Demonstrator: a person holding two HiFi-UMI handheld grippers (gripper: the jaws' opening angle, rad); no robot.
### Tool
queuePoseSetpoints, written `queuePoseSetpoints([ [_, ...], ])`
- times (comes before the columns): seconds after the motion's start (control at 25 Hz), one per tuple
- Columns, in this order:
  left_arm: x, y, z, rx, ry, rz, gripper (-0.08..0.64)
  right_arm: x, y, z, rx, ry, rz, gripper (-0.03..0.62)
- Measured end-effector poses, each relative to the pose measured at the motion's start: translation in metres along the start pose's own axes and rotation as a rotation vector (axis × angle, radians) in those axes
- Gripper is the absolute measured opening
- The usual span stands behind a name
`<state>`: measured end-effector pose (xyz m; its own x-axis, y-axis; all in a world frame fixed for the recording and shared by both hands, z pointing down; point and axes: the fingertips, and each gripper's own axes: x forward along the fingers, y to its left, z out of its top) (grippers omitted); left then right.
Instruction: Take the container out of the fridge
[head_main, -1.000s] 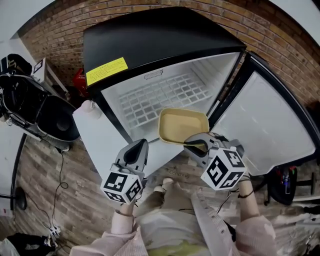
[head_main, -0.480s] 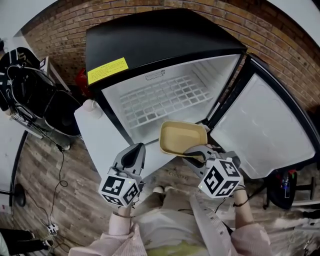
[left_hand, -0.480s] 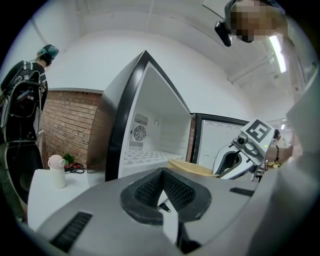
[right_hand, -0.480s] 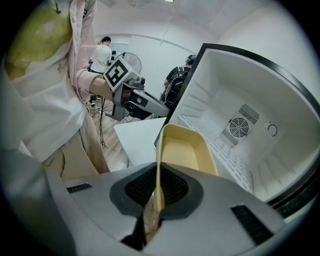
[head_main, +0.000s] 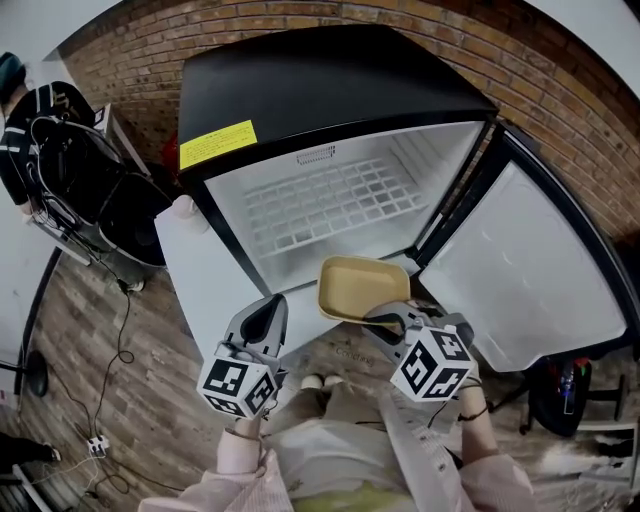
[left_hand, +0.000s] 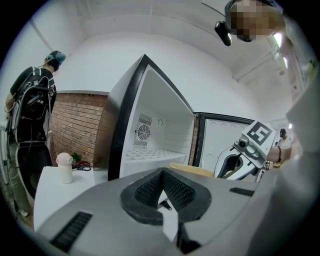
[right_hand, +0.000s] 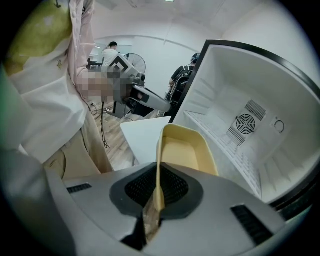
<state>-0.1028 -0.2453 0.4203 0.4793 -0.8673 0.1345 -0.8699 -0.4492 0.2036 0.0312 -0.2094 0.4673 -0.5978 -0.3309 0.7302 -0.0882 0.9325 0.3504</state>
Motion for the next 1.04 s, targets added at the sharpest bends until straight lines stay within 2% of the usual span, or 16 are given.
queuePoseSetpoints([
  [0.36,-0.0018,-0.0008,0.0023,0.006,-0.01,0.032,-0.008,0.0023,-0.0018,0.0007,-0.031,-0.013,0.016,0.018],
  [1.04,0.0019,-0.0065,0.0047,0.013,-0.011,0.036,-0.008,-0.0039,-0.0081,-0.0058,-0.03,-0.014,-0.01,0.018],
])
